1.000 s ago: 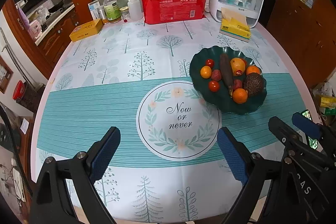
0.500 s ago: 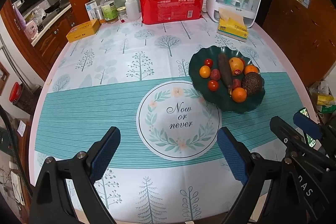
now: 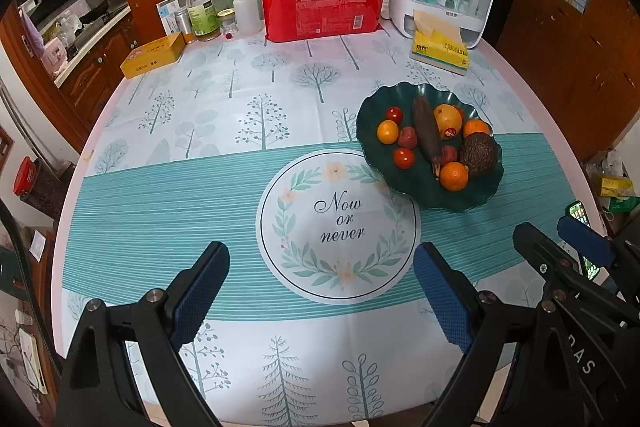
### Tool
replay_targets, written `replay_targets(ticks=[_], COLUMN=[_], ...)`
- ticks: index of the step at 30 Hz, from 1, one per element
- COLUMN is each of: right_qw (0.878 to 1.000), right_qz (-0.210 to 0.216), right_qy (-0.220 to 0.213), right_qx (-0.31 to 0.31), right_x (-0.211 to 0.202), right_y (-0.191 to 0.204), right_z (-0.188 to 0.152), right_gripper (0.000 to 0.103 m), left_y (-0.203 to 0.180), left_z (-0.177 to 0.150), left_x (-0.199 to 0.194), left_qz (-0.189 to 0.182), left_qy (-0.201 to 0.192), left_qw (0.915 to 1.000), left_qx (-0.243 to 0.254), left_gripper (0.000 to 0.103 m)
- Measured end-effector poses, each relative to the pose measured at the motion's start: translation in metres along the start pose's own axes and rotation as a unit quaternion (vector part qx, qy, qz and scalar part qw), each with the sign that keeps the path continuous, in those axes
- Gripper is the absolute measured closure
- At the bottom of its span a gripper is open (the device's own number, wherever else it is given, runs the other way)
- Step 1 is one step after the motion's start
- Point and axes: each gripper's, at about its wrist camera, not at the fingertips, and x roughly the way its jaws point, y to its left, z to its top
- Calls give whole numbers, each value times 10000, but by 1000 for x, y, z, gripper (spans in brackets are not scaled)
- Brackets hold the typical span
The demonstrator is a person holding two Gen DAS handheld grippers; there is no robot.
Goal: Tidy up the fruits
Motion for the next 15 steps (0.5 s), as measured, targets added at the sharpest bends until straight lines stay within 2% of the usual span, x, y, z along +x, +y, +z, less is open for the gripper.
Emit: replay_targets(ticks=[15], right_qw=[9999], right_qz=[26], right_qy=[93], right_qx=[40], right_x=[9], right_y=[-4], right_z=[1], right_gripper=[51], left_y=[-1], left_z=[-1], left_x=[5], left_qz=[-24], left_qy=[59], left_qw=[10000], left_qx=[9], left_gripper=[11])
